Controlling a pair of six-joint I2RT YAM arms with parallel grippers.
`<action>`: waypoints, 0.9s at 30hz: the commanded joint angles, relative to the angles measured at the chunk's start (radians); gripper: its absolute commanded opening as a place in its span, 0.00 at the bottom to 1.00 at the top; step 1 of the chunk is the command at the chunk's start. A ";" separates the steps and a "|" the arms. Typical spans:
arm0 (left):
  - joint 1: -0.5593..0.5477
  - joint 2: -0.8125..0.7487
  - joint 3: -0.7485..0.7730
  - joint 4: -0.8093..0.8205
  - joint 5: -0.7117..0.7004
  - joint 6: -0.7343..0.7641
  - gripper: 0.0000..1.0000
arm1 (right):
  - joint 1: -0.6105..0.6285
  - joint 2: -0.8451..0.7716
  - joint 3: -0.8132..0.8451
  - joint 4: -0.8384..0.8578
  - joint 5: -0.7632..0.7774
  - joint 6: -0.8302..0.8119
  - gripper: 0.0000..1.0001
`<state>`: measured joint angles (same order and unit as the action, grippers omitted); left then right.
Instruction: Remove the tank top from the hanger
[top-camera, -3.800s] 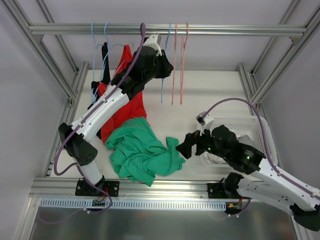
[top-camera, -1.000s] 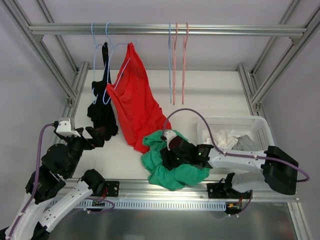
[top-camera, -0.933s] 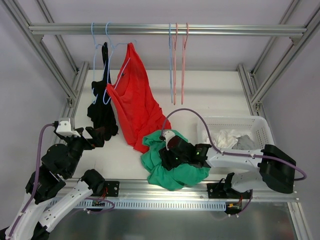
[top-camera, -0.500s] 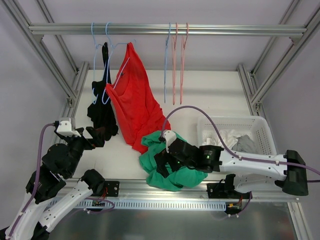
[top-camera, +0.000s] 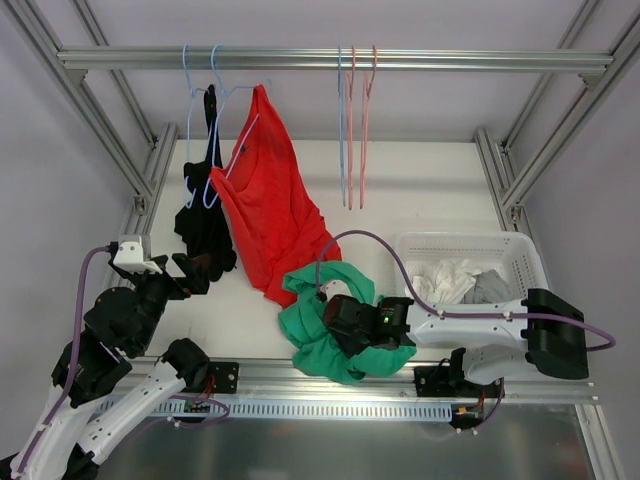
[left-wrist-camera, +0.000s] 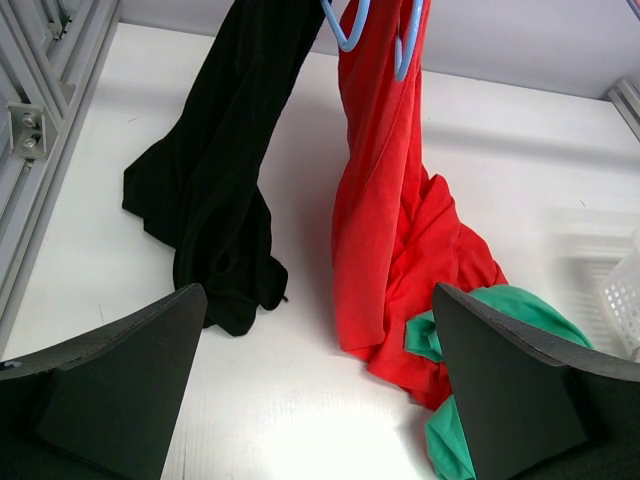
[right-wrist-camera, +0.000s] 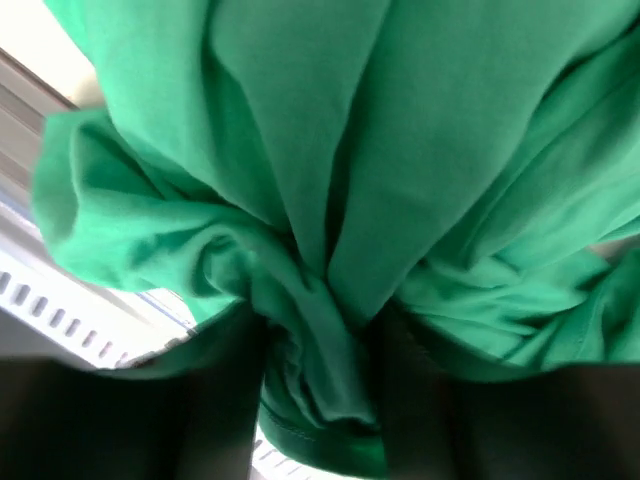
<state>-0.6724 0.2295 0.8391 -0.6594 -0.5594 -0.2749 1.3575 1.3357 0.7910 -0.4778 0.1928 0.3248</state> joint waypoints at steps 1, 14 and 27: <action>0.004 0.011 0.000 0.018 0.001 0.019 0.99 | 0.006 -0.007 0.062 -0.012 0.056 -0.012 0.29; 0.004 -0.044 0.003 0.018 -0.028 0.009 0.99 | 0.006 -0.463 0.689 -0.502 0.407 -0.256 0.00; 0.004 -0.068 0.002 0.018 -0.045 0.005 0.99 | 0.005 -0.467 1.177 -0.737 0.901 -0.380 0.00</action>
<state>-0.6724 0.1722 0.8387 -0.6598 -0.5858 -0.2737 1.3598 0.8688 1.9533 -1.1824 0.8970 -0.0124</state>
